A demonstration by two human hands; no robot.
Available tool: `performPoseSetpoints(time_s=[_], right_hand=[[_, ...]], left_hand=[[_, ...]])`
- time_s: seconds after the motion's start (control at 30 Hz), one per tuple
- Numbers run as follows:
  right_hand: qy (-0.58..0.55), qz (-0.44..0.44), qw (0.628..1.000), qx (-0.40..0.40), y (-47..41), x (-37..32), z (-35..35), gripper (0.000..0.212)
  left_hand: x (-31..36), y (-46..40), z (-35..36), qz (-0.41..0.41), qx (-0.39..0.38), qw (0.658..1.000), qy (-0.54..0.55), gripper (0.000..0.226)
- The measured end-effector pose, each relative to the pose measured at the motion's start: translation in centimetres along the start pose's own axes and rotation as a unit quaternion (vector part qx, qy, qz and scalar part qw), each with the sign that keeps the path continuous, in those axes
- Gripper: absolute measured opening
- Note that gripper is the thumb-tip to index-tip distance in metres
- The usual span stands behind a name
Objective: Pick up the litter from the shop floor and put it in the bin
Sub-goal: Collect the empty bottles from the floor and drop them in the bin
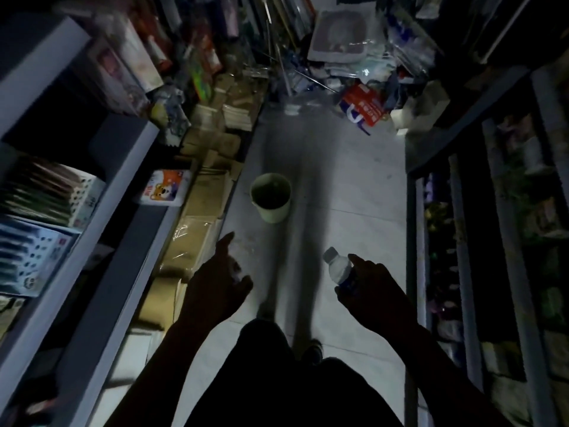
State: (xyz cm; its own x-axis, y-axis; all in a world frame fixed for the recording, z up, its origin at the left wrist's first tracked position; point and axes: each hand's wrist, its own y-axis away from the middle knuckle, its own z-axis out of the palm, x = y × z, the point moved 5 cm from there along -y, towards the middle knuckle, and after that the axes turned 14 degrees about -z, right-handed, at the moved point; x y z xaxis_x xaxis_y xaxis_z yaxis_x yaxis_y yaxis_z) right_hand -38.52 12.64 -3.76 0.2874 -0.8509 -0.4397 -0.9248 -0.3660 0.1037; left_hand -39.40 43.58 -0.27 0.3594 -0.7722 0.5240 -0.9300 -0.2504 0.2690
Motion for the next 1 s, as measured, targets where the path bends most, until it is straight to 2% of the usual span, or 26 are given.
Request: performPoseSetpoints(time_s=[0.2,0.4,0.53,0.67,0.8,1.0], right_hand=[[0.017,-0.045,0.999,-0.01,-12.6,0.4,-1.2,0.082],[0.01,-0.007,1.0,-0.02,-20.3,0.4,-2.7,0.081],[0.02,0.015,1.0,-0.018,-26.0,1.5,-4.0,0.077],[-0.009,0.077,0.996,-0.043,-30.1,4.5,-4.6,0.081],[0.002,0.102,0.993,-0.054,-33.0,8.1,-5.2,0.08],[-0.013,0.091,0.993,-0.077,-40.1,13.8,-6.0,0.084]], left_hand=[[-0.6,-8.5,-1.4,-0.098,0.002,0.995,0.03,0.094],[1.1,-17.7,-3.1,-0.099,-0.021,0.994,0.045,0.094],[3.9,-26.0,-3.9,-0.064,-0.031,0.997,0.04,0.096],[7.2,-32.9,-3.9,-0.051,-0.048,0.997,0.022,0.098],[10.5,-38.9,-3.0,-0.045,-0.05,0.998,0.006,0.099],[14.5,-46.5,-1.0,-0.06,-0.042,0.997,-0.013,0.097]])
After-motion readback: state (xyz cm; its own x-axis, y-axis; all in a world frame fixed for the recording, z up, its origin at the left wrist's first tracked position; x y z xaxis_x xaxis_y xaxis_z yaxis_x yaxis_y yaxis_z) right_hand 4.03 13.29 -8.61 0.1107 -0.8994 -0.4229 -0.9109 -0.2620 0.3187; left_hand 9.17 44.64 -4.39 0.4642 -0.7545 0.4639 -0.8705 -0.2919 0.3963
